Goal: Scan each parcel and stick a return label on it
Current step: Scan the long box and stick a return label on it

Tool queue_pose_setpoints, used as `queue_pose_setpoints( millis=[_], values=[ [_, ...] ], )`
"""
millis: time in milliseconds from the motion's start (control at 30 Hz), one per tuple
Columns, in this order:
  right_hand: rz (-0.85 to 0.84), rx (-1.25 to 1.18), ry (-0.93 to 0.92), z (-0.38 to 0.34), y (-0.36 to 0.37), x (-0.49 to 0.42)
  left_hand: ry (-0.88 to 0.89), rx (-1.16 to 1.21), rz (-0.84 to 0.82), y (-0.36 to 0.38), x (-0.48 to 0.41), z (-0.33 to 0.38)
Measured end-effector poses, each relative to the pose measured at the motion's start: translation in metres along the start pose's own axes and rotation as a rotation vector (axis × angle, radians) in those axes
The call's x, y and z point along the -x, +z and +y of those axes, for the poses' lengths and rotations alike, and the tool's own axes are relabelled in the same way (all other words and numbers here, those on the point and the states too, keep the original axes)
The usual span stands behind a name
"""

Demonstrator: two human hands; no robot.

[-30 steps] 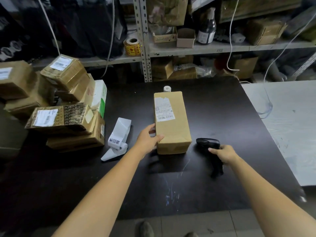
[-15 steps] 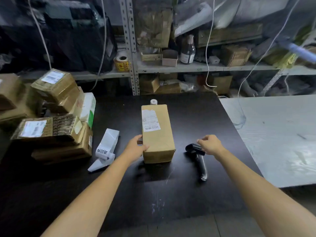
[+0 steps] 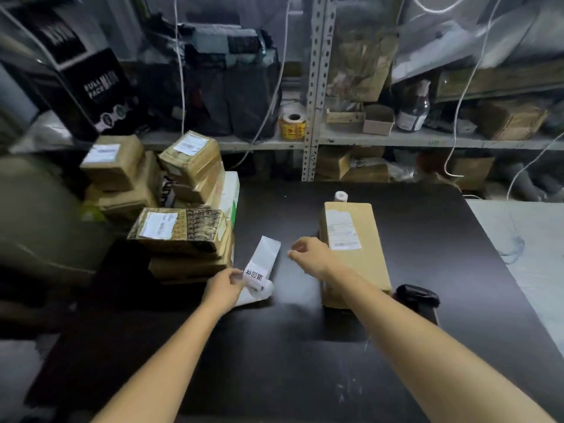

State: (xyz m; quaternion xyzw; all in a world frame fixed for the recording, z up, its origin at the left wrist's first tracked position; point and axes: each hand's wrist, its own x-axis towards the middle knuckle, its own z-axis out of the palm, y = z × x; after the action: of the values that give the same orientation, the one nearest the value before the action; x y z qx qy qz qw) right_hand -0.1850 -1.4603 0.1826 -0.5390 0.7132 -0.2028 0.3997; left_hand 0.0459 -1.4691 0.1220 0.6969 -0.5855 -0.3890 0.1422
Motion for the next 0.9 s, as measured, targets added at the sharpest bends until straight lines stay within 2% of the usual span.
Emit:
queue_pose_setpoints(
  millis=[267,467,767,833,900],
  values=[
    [-0.051,0.177,0.163,0.018,0.093,-0.055,0.015,0.033,-0.034,0.031,-0.028,-0.035],
    [-0.026,0.004,0.230,0.029,0.113,-0.076,0.054,0.100,0.036,0.046,-0.040,-0.034],
    [0.148,-0.018,0.143,0.021,0.088,-0.070,0.026,0.295,-0.045,0.040,-0.038,-0.024],
    [0.225,0.038,0.060,0.017,0.086,-0.065,0.011,0.358,-0.044,0.038,-0.040,-0.021],
    [0.178,0.104,-0.045,0.012,0.086,-0.061,-0.011,0.420,-0.064,0.036,-0.038,-0.017]
  ],
)
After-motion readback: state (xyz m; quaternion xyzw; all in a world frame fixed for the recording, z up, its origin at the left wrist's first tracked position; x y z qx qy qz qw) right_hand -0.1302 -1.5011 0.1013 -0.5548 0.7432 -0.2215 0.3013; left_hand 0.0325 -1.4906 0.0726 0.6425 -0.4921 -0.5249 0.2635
